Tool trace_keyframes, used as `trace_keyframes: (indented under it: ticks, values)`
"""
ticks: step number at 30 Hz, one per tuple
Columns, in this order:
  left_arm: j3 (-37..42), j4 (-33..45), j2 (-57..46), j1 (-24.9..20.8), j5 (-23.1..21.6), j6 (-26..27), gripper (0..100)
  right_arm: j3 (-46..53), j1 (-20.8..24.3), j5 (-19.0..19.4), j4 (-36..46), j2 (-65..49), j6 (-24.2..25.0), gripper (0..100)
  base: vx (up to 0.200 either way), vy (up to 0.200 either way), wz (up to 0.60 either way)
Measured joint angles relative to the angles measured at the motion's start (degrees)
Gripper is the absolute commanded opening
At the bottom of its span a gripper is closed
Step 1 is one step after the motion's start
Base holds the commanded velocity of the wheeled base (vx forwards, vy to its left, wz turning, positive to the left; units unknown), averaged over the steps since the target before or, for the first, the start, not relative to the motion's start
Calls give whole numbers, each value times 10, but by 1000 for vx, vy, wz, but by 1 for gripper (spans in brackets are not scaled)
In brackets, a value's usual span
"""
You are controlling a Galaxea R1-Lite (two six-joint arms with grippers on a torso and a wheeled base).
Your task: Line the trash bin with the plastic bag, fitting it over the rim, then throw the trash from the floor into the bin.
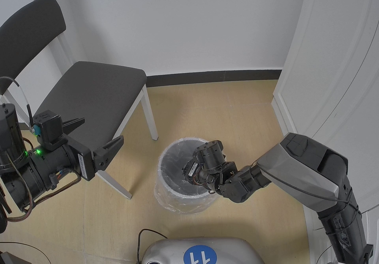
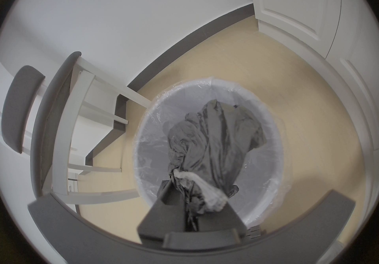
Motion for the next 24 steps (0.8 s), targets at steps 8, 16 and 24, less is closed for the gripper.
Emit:
trace_keyframes:
  ticks: [8,16,24]
  values:
    - [0,0,1,0,0,0,100,-14,3,4,0,13,7,0,0,0,0]
    - [1,0,8,-1,0,1,100,-32,4,3,3,30,25,0,0,0,0]
    - [1,0,14,-2,0,1,100,-36,4,4,-1,38,51,0,0,0,0]
